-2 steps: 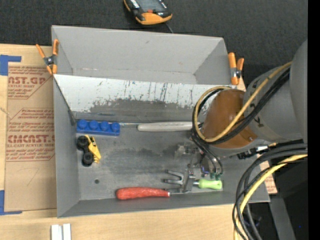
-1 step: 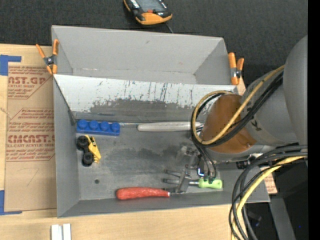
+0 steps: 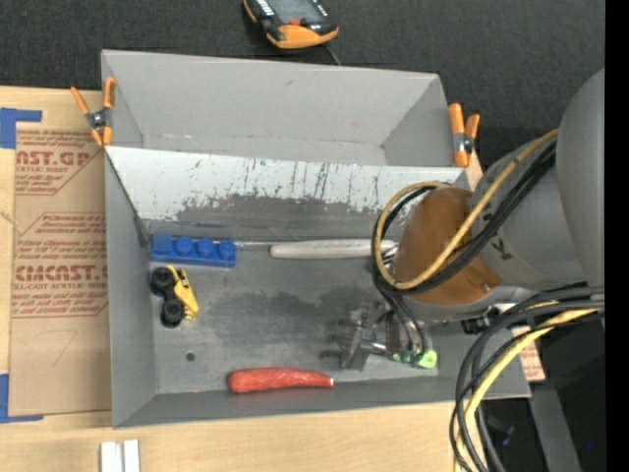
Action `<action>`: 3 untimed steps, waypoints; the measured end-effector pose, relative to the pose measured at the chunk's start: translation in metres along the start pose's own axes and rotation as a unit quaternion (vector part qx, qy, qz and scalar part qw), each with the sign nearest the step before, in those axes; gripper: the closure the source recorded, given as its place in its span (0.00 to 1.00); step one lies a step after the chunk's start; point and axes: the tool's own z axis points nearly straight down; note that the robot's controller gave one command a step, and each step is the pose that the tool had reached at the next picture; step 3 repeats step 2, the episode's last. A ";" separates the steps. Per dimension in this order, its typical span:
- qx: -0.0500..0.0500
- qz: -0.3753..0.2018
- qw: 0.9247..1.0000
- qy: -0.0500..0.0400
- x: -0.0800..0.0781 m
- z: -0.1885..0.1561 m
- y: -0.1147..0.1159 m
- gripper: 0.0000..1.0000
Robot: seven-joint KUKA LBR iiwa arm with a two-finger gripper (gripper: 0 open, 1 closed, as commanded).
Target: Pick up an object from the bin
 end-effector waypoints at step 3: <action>0.000 0.000 1.000 0.001 0.001 -0.018 0.000 1.00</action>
Offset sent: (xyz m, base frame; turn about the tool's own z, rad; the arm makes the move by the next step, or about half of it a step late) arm -0.0002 0.0000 0.0295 -0.0003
